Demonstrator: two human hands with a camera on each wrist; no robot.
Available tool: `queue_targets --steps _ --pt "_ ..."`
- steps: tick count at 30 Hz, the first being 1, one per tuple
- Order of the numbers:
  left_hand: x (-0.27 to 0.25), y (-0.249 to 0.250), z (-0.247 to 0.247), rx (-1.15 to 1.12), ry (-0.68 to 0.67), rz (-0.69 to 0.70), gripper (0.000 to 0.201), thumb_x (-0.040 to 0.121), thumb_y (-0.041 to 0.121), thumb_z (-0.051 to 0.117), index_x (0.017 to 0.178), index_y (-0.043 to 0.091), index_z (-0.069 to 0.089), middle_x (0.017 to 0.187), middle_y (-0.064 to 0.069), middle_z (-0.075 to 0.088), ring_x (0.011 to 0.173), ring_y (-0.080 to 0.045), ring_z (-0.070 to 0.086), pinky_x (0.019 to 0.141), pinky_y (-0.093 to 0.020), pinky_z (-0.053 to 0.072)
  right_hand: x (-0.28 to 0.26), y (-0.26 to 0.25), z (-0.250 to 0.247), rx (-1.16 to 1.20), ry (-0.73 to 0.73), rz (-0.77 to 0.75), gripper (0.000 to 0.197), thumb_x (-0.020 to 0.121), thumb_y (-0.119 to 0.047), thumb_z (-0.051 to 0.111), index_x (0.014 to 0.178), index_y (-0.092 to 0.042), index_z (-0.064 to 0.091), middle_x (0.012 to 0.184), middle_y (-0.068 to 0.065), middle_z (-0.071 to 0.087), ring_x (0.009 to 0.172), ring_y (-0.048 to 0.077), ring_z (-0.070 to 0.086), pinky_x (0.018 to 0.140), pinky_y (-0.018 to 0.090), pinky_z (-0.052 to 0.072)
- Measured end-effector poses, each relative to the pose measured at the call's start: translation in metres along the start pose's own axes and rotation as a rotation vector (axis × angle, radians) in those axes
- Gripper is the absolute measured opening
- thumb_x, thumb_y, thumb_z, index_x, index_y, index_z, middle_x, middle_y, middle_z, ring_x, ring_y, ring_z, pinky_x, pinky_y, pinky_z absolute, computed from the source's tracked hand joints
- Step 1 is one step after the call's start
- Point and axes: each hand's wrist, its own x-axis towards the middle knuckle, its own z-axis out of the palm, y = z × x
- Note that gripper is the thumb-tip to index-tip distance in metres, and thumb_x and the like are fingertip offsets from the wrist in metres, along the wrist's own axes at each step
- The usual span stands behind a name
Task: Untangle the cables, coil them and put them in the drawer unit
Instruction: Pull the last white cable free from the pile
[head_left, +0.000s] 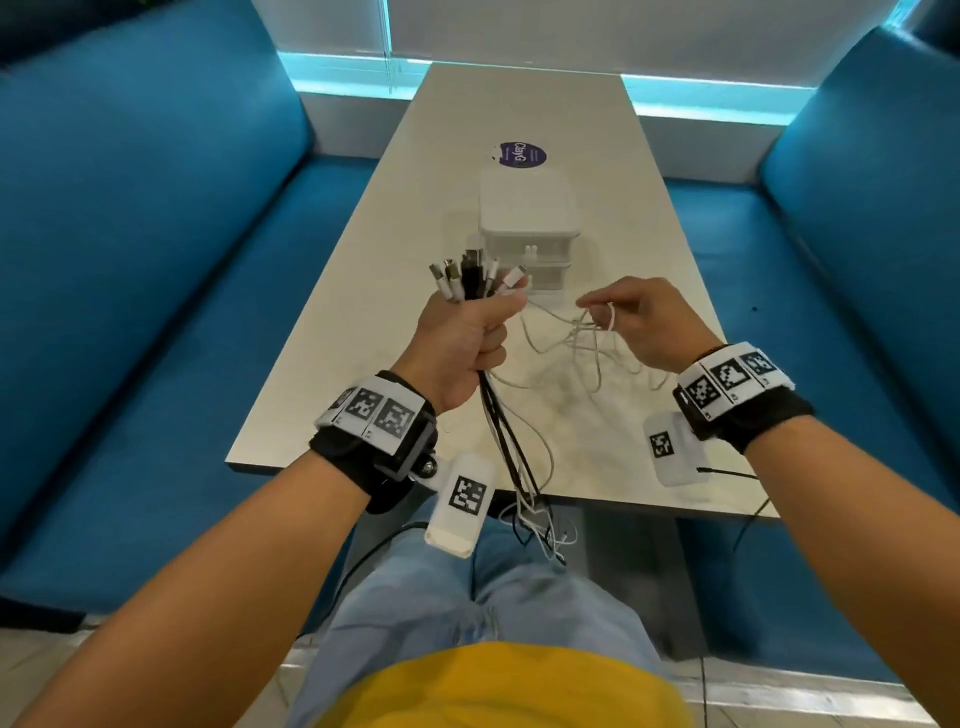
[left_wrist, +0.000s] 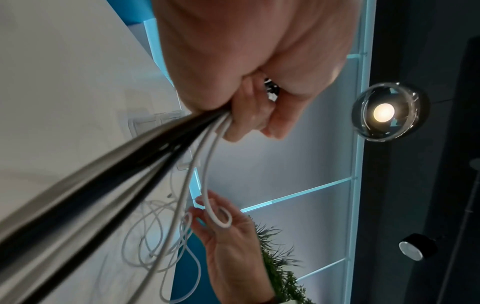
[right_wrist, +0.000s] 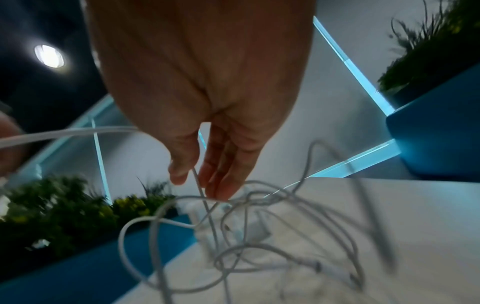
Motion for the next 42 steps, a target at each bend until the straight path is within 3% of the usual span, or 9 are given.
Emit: queue_targets --steps 3,8,11,14,23,27,30,34,42 --pt "0.011 -0.002 0.01 0.099 0.043 0.011 0.023 0.089 -0.004 0.056 0.102 0.013 0.066 0.043 0.013 0.033 0.035 -0.004 0.018 0.036 -0.017 0.015 -0.006 -0.022 0.0 0.219 0.037 -0.043 0.019 0.089 -0.004 0.064 0.106 -0.009 0.07 0.096 0.014 0.071 0.08 0.012 0.066 0.085 0.022 0.054" --pt "0.026 -0.011 0.024 0.362 0.023 -0.015 0.017 0.084 0.007 0.068 0.078 0.021 0.059 0.046 0.012 0.036 0.039 -0.009 0.026 0.04 -0.02 0.021 -0.013 -0.05 -0.003 0.415 0.027 -0.151 0.028 0.086 0.005 0.062 0.112 -0.007 0.065 0.095 0.002 0.075 0.082 0.003 0.069 0.083 0.023 0.056" --pt "0.026 -0.019 0.03 0.549 0.024 0.006 0.022 0.084 0.015 0.071 0.07 0.023 0.056 0.037 0.018 0.043 0.032 0.001 0.037 0.037 -0.014 0.026 -0.013 -0.056 -0.003 0.495 0.043 -0.15 0.03 0.086 0.006 0.061 0.115 -0.001 0.061 0.093 0.012 0.073 0.081 0.009 0.07 0.082 0.026 0.057" --pt "0.027 -0.028 0.029 0.603 0.093 -0.027 0.023 0.083 0.021 0.072 0.067 0.02 0.057 0.034 0.016 0.042 0.032 0.001 0.038 0.04 -0.018 0.027 -0.013 -0.06 -0.006 0.634 0.124 -0.183 0.025 0.087 0.005 0.06 0.109 -0.005 0.066 0.081 -0.005 0.075 0.078 0.012 0.07 0.077 0.026 0.058" --pt "0.029 -0.03 0.017 0.169 0.07 -0.213 0.022 0.087 0.033 0.067 0.081 0.013 0.069 0.073 -0.001 0.058 0.045 -0.01 0.023 0.041 -0.021 0.016 -0.023 -0.056 -0.011 0.82 0.224 -0.144 0.025 0.087 -0.03 0.058 0.109 -0.021 0.063 0.092 0.001 0.073 0.083 0.021 0.069 0.072 0.028 0.055" --pt "0.027 -0.031 0.017 0.163 0.064 -0.208 0.018 0.087 0.028 0.067 0.078 0.013 0.064 0.071 0.001 0.062 0.047 -0.01 0.022 0.045 -0.022 0.015 -0.024 -0.04 0.003 0.339 -0.027 -0.123 0.042 0.086 -0.032 0.066 0.124 -0.019 0.056 0.103 0.005 0.068 0.087 0.01 0.066 0.075 0.025 0.055" --pt "0.025 -0.03 0.018 0.167 0.081 -0.165 0.025 0.088 0.033 0.067 0.073 0.014 0.062 0.068 0.002 0.058 0.044 -0.009 0.022 0.041 -0.021 0.017 -0.023 -0.023 0.016 -0.042 -0.05 -0.23 0.02 0.086 -0.025 0.068 0.102 -0.013 0.073 0.09 0.0 0.073 0.08 0.014 0.067 0.078 0.037 0.055" --pt "0.026 -0.026 0.004 0.018 0.214 -0.105 0.039 0.089 0.043 0.063 0.062 0.017 0.052 0.066 0.002 0.052 0.041 -0.008 0.022 0.037 -0.019 0.02 -0.017 0.005 -0.003 0.125 0.134 0.027 0.011 0.088 -0.012 0.066 0.089 -0.004 0.074 0.083 0.011 0.071 0.075 0.015 0.062 0.081 0.041 0.052" --pt "0.03 -0.004 -0.027 -0.206 0.352 0.034 0.038 0.094 0.044 0.056 0.065 0.019 0.047 0.065 0.004 0.046 0.044 -0.008 0.02 0.04 -0.021 0.016 -0.015 0.074 -0.051 -0.204 0.239 0.539 0.017 0.086 -0.021 0.067 0.092 -0.009 0.076 0.09 0.008 0.072 0.088 0.024 0.064 0.088 0.033 0.051"
